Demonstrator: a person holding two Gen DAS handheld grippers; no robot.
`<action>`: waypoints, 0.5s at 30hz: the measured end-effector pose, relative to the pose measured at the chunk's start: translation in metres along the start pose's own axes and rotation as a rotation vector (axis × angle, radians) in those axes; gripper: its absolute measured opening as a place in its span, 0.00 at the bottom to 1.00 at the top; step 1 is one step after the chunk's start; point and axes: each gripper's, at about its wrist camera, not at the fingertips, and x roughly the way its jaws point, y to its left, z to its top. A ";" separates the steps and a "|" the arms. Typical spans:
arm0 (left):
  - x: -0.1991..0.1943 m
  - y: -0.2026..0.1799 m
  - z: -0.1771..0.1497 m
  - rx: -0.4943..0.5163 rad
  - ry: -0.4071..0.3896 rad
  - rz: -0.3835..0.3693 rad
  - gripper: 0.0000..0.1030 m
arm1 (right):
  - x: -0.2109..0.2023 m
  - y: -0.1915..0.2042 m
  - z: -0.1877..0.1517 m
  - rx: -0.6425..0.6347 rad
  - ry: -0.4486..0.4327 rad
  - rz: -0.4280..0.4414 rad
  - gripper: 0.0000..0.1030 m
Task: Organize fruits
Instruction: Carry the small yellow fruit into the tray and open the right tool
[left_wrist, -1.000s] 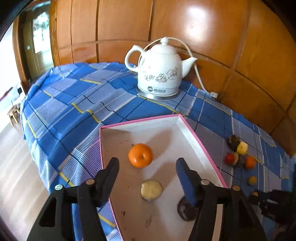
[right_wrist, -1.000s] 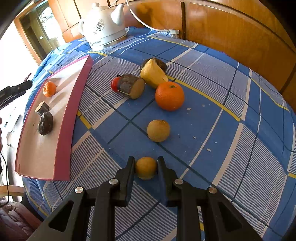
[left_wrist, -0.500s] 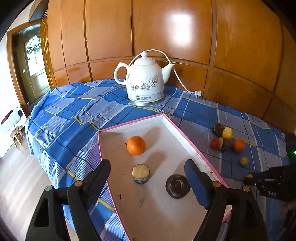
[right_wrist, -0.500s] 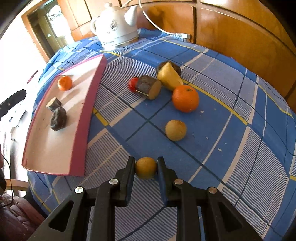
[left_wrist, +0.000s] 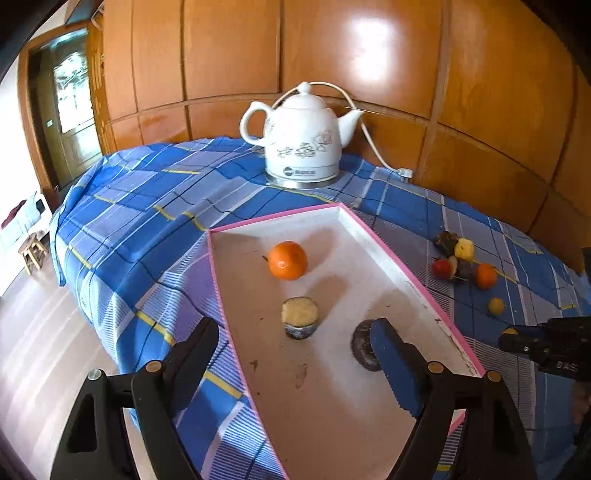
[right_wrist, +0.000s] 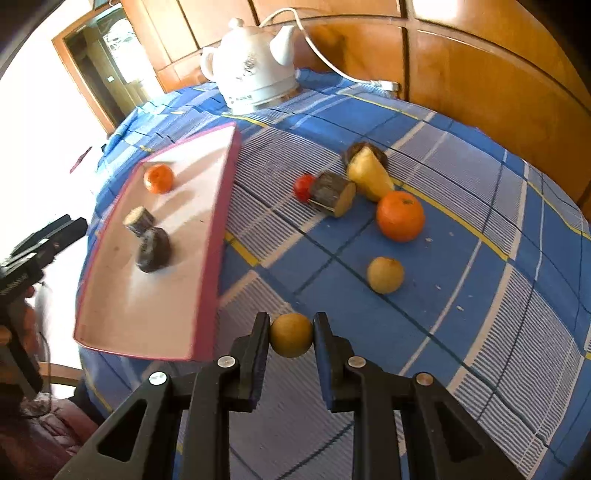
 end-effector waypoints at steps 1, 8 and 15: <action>0.000 0.005 0.000 -0.012 0.000 0.004 0.82 | -0.001 0.004 0.002 -0.005 -0.004 0.005 0.23; 0.001 0.026 -0.002 -0.064 0.005 0.017 0.82 | -0.004 0.060 0.038 -0.061 -0.068 0.103 0.23; 0.001 0.036 -0.005 -0.086 0.013 0.017 0.82 | 0.022 0.095 0.076 -0.024 -0.096 0.133 0.23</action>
